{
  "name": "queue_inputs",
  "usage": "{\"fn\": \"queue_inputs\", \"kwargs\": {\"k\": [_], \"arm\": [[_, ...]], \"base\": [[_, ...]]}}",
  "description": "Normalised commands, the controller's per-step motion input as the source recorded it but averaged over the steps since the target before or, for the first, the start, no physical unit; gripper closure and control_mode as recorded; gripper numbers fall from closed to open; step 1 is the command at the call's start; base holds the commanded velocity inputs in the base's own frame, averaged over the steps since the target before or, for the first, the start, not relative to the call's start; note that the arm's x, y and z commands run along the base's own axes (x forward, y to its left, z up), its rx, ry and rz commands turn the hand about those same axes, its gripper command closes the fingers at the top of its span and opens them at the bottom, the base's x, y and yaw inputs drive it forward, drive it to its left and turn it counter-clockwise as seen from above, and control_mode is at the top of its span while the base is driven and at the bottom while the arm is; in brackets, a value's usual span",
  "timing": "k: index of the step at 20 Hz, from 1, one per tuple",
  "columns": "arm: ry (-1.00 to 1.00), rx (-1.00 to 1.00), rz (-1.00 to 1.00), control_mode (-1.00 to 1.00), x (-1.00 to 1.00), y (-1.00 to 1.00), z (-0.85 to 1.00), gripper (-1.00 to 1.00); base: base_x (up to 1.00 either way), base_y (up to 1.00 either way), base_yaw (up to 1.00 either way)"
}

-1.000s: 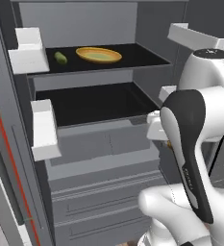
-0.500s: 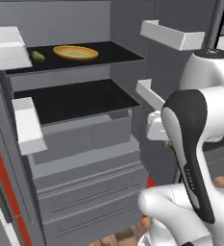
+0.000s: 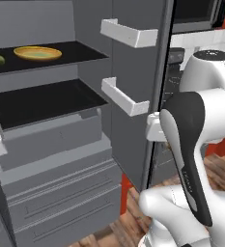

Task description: Retrieve the chicken drumstick from the fridge and place it on the cutting board.

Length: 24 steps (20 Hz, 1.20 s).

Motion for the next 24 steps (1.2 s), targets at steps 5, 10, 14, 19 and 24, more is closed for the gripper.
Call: {"fn": "queue_inputs", "kwargs": {"k": [5, 10, 14, 19, 24], "arm": [[0.0, 0.0, 0.0, 1.0, 0.0, 0.0, 0.0, 1.0], [0.0, 0.0, 0.0, 1.0, 0.0, 0.0, 0.0, 1.0], [0.0, 0.0, 0.0, 1.0, 0.0, 0.0, 0.0, 1.0], [0.0, 0.0, 0.0, 1.0, 0.0, 0.0, 0.0, 1.0], [0.0, 0.0, 0.0, 1.0, 0.0, 0.0, 0.0, 1.0]], "base": [[0.05, -0.76, 0.13], [0.11, -0.64, 0.19], [0.39, -0.68, 0.22], [0.6, -0.69, 0.24], [0.73, -0.68, 0.31]]}}
